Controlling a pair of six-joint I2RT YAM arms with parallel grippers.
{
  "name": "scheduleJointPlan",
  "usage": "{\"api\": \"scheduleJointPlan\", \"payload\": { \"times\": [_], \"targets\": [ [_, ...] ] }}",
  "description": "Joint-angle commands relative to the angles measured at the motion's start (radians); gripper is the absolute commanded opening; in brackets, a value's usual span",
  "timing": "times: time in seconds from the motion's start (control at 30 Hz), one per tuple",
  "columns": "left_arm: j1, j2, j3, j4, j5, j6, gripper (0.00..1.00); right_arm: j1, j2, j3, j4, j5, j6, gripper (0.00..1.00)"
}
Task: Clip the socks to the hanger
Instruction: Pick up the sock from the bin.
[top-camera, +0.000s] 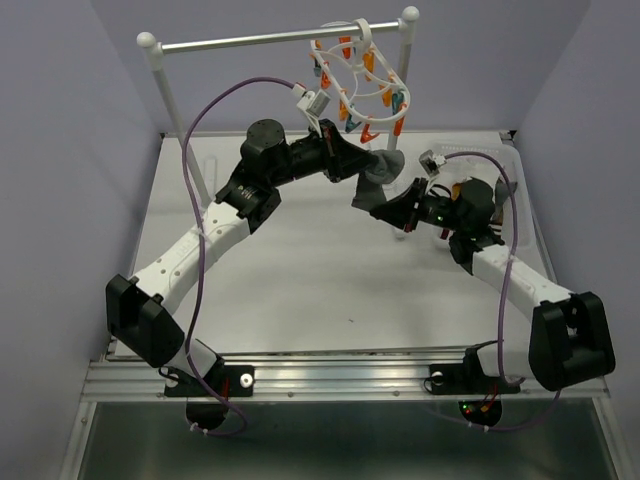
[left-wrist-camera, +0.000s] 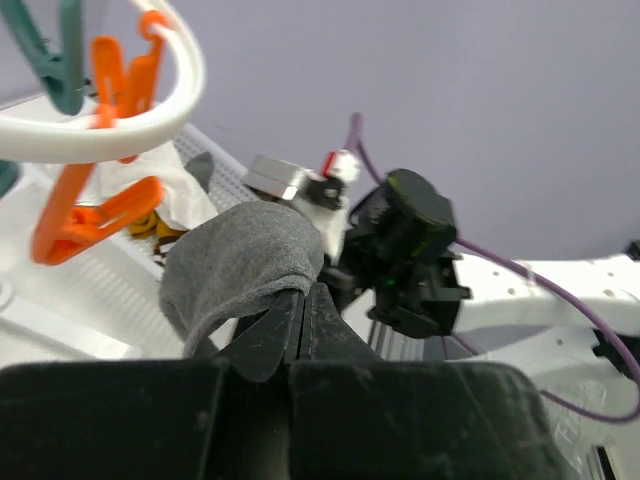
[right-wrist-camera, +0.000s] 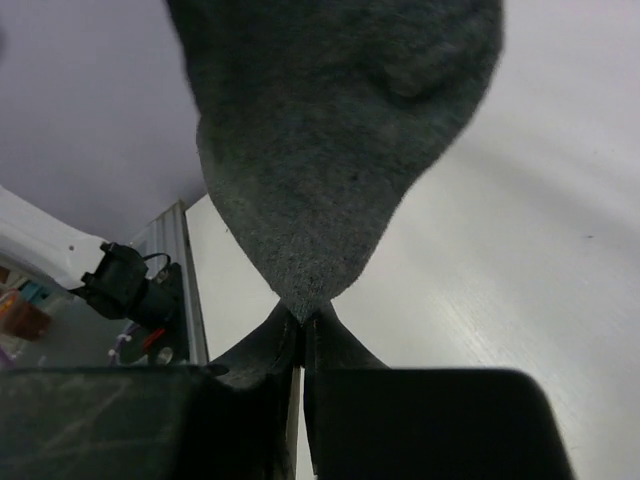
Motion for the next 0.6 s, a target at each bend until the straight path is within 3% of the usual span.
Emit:
{"api": "scheduleJointPlan", "payload": {
  "times": [0.0,0.1,0.13,0.17,0.2,0.23,0.33,0.43,0.57],
  "targets": [
    [0.003,-0.008,-0.004,-0.031,-0.183,0.016,0.0,0.011,-0.112,-0.039,-0.088,-0.04,0.177,0.01],
    [0.007,0.006,-0.024,-0.054,-0.234,0.012,0.01,0.011,-0.173,-0.095,-0.101,-0.072,0.269,0.01],
    [0.007,0.009,-0.038,-0.044,-0.241,0.01,0.09,0.011,-0.185,-0.108,-0.107,-0.08,0.285,0.01],
    [0.006,0.012,-0.067,-0.024,-0.254,-0.005,0.32,0.011,-0.194,-0.125,-0.122,-0.093,0.297,0.01],
    [0.006,0.016,-0.078,-0.016,-0.26,-0.011,0.35,0.011,-0.204,-0.133,-0.125,-0.121,0.33,0.01],
    [0.007,0.019,-0.085,-0.011,-0.261,-0.015,0.5,0.011,-0.216,-0.139,-0.127,-0.135,0.346,0.01],
    [0.007,0.044,-0.093,-0.039,-0.278,-0.016,0.76,0.011,-0.233,-0.158,-0.136,-0.213,0.378,0.01],
    [0.007,0.064,-0.113,-0.054,-0.286,-0.015,0.9,0.011,-0.248,-0.173,-0.141,-0.239,0.426,0.01],
    [0.007,0.063,-0.171,-0.053,-0.277,-0.022,0.94,0.011,-0.268,-0.172,-0.148,-0.19,0.484,0.01]
  ]
}}
